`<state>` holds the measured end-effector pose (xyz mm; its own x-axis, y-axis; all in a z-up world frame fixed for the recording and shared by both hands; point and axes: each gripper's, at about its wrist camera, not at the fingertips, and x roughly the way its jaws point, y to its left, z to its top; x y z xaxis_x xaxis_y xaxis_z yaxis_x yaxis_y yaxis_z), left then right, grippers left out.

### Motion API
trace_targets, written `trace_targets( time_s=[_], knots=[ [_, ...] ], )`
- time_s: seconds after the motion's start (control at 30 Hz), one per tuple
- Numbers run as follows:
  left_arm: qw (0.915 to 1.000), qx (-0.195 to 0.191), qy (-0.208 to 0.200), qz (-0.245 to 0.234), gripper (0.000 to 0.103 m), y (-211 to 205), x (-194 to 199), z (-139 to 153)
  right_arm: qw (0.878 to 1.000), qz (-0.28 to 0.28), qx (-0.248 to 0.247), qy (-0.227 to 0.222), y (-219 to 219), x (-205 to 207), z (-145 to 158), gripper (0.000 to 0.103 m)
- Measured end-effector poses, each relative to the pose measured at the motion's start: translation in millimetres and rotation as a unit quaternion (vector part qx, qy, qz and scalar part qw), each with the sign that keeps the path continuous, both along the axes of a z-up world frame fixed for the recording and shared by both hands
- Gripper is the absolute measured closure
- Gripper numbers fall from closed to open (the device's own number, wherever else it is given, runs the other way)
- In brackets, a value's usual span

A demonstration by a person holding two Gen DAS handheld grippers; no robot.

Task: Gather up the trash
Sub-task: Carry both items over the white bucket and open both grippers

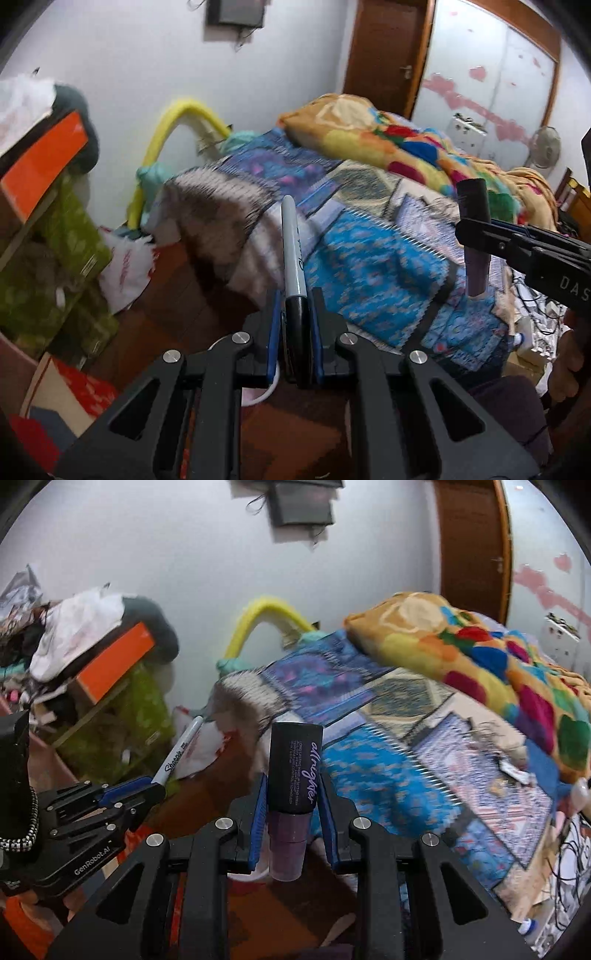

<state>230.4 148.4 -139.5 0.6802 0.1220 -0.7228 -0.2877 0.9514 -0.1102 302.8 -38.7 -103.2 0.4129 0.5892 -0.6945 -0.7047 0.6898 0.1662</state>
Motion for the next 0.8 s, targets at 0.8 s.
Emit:
trace_targets(
  time_s=[0.8],
  knots=[
    [0.9738,-0.103,0.188,0.075,0.089,97,19,-208,0.964,0.124,-0.168,0.164,147,13,-188,0.079]
  ],
)
